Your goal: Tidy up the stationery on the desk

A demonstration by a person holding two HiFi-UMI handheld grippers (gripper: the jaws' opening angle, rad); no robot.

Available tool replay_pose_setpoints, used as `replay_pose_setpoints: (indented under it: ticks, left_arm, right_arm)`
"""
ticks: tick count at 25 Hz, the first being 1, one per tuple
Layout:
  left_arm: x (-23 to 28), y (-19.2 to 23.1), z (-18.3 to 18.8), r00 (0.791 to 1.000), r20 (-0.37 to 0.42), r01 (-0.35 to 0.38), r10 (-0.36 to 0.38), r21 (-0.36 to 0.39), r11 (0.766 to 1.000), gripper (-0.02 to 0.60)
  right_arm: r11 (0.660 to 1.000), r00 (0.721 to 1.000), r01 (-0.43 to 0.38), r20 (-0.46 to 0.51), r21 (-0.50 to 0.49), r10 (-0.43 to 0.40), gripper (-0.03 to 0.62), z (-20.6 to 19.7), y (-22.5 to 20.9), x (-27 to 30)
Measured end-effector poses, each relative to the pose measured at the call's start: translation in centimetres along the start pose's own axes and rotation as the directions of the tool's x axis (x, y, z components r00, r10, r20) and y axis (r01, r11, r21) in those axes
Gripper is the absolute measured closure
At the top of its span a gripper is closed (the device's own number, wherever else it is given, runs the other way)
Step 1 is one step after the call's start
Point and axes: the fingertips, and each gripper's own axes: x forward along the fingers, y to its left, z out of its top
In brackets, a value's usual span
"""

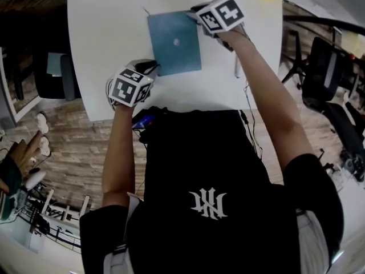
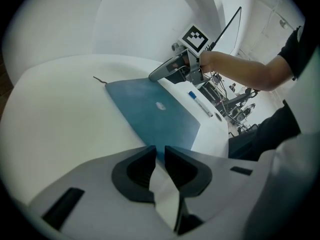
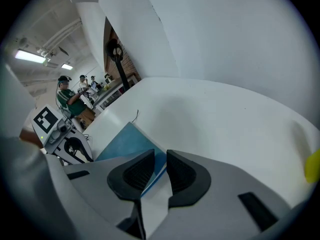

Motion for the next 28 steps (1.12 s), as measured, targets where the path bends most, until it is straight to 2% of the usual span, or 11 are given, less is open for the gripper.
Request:
replay_pose_setpoints:
  ticks: [5, 15, 19, 23, 28]
  left_arm:
    - [0.0, -0.3, -0.1, 0.999, -0.032, -0.001, 0.002, 0.036, 0.999, 0.522]
    - [-0.1, -0.4, -0.3, 0.999, -0.042, -0.003, 0.005, 0.04, 0.999, 0.523]
    - [-0.5, -0.2, -0.4, 0.999, -0.041, -0.024, 0.026, 0.046, 0.999, 0.508]
    - [-2.0, 0.4, 0.8, 0.998, 0.02, -0.066, 0.065, 0.042, 0.997, 0.499]
    - [-4.6, 0.9, 5.2, 0.982, 0.159, -0.113, 0.102, 0.062, 0.992, 0.503]
  right_arm:
    - [0.999, 0.999, 0.008, 0.049, 0.047, -0.01, 0.499, -0.5, 0.0, -0.4]
    - [0.999, 0.999, -0.003, 0.052, 0.039, 0.001, 0.499, -0.8, 0.3, -0.6]
    - [1.0, 0.998, 0.007, 0.061, -0.017, -0.006, 0.494, -0.7, 0.3, -1.0]
    - [0.999, 0.989, 0.013, 0.147, -0.035, -0.007, 0.465, 0.1, 0.4, -3.2]
    - [0.999, 0.949, -0.03, 0.313, -0.012, 0.032, 0.465, 1.0, 1.9, -8.7]
